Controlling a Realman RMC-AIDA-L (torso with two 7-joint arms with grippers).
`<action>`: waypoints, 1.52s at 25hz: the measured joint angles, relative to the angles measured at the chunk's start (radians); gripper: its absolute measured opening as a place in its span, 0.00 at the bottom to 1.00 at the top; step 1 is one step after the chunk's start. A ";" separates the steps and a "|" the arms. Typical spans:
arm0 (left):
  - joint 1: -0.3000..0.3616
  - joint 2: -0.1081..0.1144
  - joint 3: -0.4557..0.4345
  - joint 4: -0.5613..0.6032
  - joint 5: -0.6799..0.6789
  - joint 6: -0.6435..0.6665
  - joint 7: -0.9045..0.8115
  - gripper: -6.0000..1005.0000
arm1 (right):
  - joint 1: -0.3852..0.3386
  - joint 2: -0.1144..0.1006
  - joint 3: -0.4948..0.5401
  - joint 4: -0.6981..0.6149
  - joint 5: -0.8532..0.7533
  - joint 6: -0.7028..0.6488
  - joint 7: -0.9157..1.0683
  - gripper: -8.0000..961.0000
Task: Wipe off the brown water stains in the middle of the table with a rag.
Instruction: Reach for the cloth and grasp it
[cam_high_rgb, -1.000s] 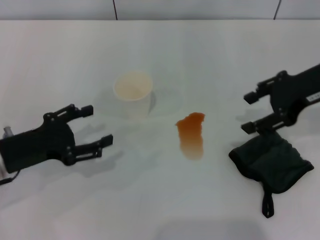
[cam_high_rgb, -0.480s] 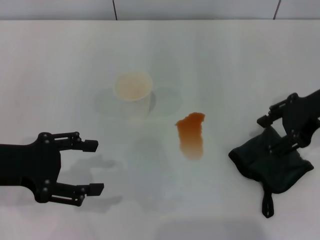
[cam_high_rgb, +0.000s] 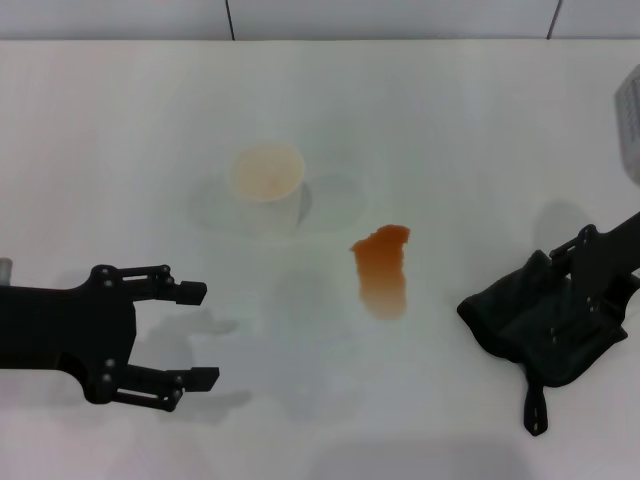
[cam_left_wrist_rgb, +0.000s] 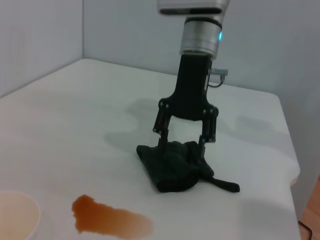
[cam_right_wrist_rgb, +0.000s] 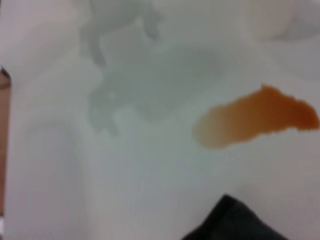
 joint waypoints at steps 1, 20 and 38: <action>-0.002 -0.001 0.000 0.000 0.000 0.000 0.000 0.88 | 0.000 0.001 -0.017 0.004 -0.006 0.012 0.000 0.78; -0.010 -0.009 0.000 -0.007 0.000 -0.026 -0.008 0.88 | 0.014 0.003 -0.072 0.032 -0.002 0.058 -0.044 0.45; -0.011 -0.010 0.003 -0.008 -0.007 -0.034 -0.009 0.88 | 0.019 0.005 -0.092 0.037 0.010 0.070 -0.053 0.03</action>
